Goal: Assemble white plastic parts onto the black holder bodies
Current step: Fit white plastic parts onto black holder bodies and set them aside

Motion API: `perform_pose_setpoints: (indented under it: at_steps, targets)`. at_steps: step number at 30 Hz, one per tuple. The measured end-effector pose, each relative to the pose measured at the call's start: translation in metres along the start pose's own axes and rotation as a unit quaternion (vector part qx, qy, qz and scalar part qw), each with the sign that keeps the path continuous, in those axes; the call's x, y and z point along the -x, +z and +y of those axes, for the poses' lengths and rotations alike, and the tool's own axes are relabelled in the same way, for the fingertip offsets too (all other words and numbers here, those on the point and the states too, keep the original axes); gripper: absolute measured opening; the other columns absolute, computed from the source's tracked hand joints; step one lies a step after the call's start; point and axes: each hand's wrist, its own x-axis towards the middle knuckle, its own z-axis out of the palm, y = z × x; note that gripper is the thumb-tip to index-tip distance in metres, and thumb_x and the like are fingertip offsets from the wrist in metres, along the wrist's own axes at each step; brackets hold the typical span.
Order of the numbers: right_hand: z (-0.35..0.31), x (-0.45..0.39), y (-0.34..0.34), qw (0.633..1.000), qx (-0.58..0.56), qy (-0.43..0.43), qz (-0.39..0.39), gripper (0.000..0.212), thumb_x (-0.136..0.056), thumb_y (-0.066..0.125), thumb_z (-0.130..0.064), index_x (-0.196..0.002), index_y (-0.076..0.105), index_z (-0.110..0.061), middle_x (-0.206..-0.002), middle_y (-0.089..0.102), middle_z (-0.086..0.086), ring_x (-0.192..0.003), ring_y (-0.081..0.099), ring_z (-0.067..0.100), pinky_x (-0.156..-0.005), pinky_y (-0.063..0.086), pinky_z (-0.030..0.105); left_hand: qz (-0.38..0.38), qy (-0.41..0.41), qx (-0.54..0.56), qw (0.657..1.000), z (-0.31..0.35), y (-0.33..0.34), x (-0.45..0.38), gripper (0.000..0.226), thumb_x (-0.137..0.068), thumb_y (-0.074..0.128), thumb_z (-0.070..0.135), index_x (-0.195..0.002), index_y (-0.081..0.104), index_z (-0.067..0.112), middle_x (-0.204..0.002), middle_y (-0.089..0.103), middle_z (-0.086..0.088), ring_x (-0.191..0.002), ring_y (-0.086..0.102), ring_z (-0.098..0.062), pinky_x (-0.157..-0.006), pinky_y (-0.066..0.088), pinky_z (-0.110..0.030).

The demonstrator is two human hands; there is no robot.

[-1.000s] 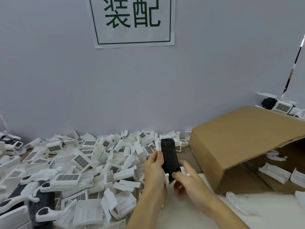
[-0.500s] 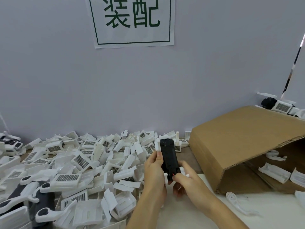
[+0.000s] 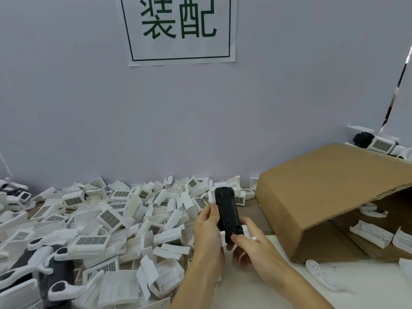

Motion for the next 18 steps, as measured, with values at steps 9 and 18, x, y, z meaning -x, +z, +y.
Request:
perform_pose_setpoints:
  at_steps: [9,18]
  targets:
    - [0.001,-0.0033,-0.0011,1.0,-0.01,0.007,-0.003,0.021,-0.102,0.05,-0.018,-0.115,0.055,-0.033,-0.075,0.068,0.001,-0.063,0.062,0.017,-0.058,0.048,0.029,0.006,-0.001,0.001,1.0,-0.0009,0.0028,-0.0003,0.03,-0.107,0.046,0.023,-0.109,0.071,0.008,-0.112,0.073,-0.02,-0.1,0.063,-0.035,-0.08,0.048,-0.045]
    - [0.0024,-0.0024,-0.002,1.0,-0.016,-0.001,-0.01,0.027,-0.092,0.053,-0.019,-0.114,0.056,-0.034,-0.076,0.068,0.0,-0.064,0.06,0.018,-0.059,0.047,0.03,0.014,-0.024,0.004,1.0,0.0018,0.0014,0.0021,0.03,-0.107,0.046,0.029,-0.109,0.07,0.011,-0.107,0.07,-0.024,-0.08,0.057,-0.034,-0.043,0.037,-0.026]
